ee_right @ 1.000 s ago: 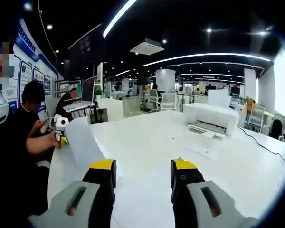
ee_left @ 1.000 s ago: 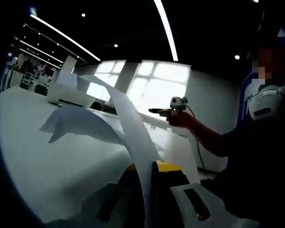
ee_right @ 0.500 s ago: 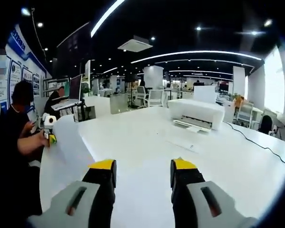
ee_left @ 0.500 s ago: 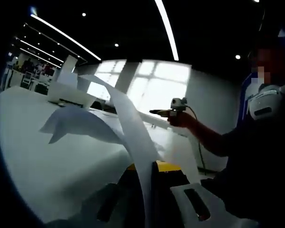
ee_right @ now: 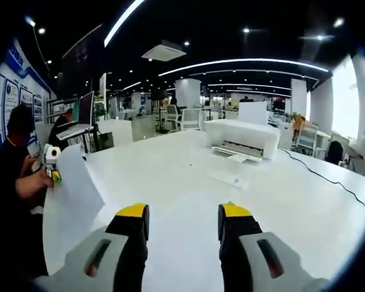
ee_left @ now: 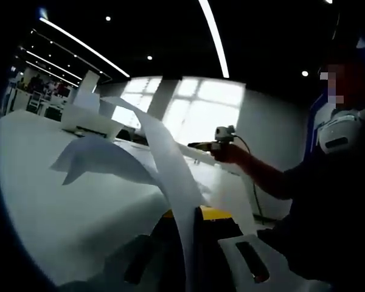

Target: Organize the stack of printing papers by aligning and flattening the scattered papers on the table

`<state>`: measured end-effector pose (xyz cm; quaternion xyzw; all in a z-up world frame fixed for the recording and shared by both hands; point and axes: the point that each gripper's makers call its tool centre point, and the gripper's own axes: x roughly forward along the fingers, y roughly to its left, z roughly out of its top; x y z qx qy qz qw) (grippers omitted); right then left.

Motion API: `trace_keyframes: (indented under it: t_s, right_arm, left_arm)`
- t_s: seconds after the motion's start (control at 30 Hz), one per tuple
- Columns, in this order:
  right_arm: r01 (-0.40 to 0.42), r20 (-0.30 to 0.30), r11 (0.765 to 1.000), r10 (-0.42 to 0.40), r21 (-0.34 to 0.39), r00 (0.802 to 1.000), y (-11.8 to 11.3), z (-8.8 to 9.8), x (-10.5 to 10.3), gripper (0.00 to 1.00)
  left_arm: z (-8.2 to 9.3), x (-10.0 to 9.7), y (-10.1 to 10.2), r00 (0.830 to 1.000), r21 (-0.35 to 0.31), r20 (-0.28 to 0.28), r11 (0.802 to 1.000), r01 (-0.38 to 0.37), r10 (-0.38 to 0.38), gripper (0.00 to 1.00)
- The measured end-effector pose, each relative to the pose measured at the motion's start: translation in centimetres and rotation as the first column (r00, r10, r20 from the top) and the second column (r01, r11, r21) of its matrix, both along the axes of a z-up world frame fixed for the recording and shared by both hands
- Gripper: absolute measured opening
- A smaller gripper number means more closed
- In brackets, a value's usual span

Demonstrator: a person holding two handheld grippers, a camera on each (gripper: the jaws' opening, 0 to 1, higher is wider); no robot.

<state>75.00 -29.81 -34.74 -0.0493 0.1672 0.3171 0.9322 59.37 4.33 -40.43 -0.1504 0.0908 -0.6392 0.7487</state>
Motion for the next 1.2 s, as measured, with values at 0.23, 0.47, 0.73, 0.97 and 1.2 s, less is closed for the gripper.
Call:
trace_keyframes:
  t_s: [0.23,0.47,0.73,0.97,1.2]
  right_arm:
    - [0.006,-0.014,1.0,-0.006,-0.003,1.0,0.0,-0.5,1.1,0.41]
    - [0.013,-0.031,1.0,-0.014,-0.022,0.999,0.0,-1.4,2.0,0.41]
    - [0.03,-0.054,0.999,-0.032,-0.029,0.998,-0.2,-2.7,3.1,0.41]
    - [0.041,-0.068,0.998,-0.043,-0.038,0.997,-0.4,-3.5,4.1,0.41]
    - [0.054,-0.078,0.997,-0.057,-0.048,0.995,-0.8,-4.2,5.2,0.41]
  left_arm:
    - [-0.1,0.0,0.0,1.0,0.002,0.0,1.0,-0.001,0.001,0.06]
    - [-0.1,0.2,0.2,1.0,0.0,0.0,1.0,-0.001,0.001,0.06]
    - [-0.1,0.1,0.2,1.0,-0.002,0.0,1.0,-0.001,0.001,0.06]
    - [-0.1,0.1,0.2,1.0,-0.002,0.0,1.0,0.001,-0.001,0.06]
    - [-0.1,-0.1,-0.1,1.0,0.0,0.002,1.0,-0.002,0.002,0.06]
